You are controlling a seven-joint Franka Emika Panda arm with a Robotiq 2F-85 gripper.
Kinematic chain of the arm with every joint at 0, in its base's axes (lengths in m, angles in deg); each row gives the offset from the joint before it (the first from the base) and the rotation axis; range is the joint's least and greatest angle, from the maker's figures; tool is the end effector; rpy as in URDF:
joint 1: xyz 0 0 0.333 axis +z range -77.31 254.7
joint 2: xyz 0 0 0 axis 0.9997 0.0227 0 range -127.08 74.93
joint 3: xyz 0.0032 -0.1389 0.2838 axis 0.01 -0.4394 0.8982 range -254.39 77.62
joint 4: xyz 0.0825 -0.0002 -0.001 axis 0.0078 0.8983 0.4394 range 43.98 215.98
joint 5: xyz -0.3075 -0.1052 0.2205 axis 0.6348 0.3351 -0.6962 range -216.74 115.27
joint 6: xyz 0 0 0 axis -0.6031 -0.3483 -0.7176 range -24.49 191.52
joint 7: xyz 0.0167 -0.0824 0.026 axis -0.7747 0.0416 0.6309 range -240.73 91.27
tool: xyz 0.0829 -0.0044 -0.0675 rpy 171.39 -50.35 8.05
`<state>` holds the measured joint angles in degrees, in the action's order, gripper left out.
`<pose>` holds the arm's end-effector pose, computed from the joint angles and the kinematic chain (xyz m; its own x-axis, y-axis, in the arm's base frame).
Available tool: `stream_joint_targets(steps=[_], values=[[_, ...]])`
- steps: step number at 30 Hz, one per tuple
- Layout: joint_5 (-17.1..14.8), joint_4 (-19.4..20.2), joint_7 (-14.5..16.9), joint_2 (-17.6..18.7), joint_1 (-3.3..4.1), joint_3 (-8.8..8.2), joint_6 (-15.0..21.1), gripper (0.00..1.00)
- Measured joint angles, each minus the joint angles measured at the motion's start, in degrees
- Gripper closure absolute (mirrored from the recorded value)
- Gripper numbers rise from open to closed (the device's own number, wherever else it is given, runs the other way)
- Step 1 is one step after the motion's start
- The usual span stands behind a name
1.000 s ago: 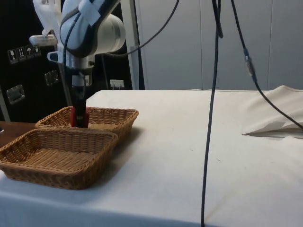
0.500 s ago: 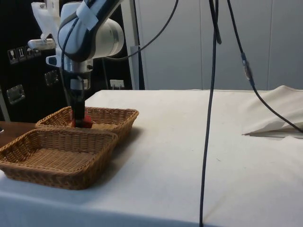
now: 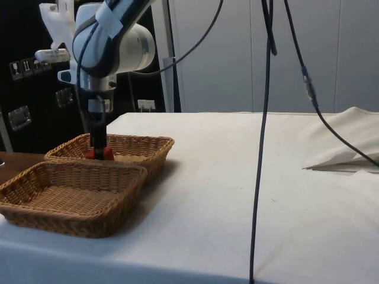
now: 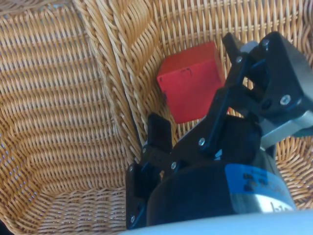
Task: Pick up the red cube and place it into the right basket.
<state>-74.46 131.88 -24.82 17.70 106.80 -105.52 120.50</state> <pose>0.7100 0.0405 0.2128 0.7633 0.6175 0.1898 0.6152 -0.7845 0.0782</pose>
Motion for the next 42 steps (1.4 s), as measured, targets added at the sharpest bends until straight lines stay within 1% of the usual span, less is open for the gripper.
stream_joint_targets(steps=[3,5,7,11,12,14,20,22,25,31,33,42], values=[[0.0,-0.3,-0.3,-0.1,0.00,-0.06,-0.5,0.00],[0.1,-0.6,-0.6,-0.5,0.06,-0.29,-1.9,0.00],[0.1,-0.7,-0.7,-0.8,0.06,-0.40,-2.5,0.00],[0.2,-0.4,-1.0,-2.2,0.11,-0.69,-4.6,0.00],[0.2,-0.1,-1.1,-3.1,0.11,-0.80,-5.3,0.00],[0.2,-0.1,-1.1,-3.1,0.11,-0.80,-5.3,0.00],[0.3,1.3,-1.5,-6.4,0.17,-1.09,-8.3,0.00],[0.3,1.5,-1.6,-6.8,0.17,-1.09,-8.5,0.00],[0.4,2.7,-2.3,-8.5,0.23,-1.09,-9.1,0.00],[0.3,4.4,-3.6,-10.6,0.40,-1.09,-9.2,0.00],[0.3,4.6,-3.9,-10.9,0.46,-1.09,-9.2,0.00],[0.3,4.8,-7.4,-11.5,0.46,-1.15,-9.2,0.00]])
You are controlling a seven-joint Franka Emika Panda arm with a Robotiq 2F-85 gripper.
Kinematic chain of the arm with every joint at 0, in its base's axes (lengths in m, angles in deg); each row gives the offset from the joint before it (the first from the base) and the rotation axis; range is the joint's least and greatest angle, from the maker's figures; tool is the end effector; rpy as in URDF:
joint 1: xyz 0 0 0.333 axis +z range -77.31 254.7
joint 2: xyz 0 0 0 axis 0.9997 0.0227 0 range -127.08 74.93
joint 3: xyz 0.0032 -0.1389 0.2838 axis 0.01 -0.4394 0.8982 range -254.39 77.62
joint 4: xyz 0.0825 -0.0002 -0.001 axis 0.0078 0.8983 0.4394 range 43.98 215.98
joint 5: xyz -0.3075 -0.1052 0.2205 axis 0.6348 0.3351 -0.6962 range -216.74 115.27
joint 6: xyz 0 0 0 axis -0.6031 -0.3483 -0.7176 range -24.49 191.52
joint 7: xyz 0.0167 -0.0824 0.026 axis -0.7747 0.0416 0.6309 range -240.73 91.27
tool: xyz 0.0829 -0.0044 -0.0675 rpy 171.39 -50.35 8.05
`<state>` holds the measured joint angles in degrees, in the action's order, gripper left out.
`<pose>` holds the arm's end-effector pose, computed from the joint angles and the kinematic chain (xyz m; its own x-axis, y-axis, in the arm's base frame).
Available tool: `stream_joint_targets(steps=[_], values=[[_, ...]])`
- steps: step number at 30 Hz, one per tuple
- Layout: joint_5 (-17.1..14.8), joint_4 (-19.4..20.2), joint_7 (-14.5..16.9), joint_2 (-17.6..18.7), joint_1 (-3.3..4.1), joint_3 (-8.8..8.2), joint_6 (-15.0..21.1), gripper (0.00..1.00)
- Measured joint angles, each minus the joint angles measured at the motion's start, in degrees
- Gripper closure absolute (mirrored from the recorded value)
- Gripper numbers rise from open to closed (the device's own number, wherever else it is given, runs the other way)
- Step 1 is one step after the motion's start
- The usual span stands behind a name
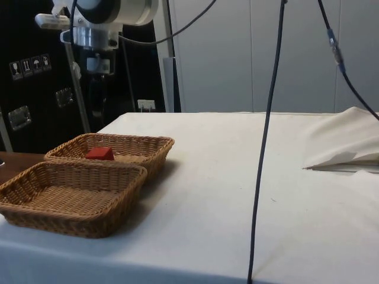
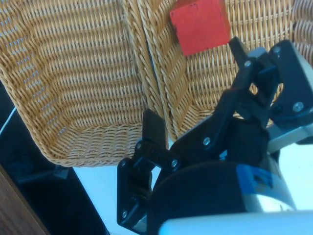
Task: Pick up the red cube and place it into the right basket.
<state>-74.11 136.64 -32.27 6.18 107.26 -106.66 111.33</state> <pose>0.6884 0.0354 0.2982 0.8447 0.4971 0.1983 0.5122 -0.8583 -0.0304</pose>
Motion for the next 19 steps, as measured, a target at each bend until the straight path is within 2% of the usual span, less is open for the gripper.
stream_joint_targets(steps=[19], values=[[0.0,-0.1,-6.7,-0.5,0.00,-0.11,0.1,0.00]])
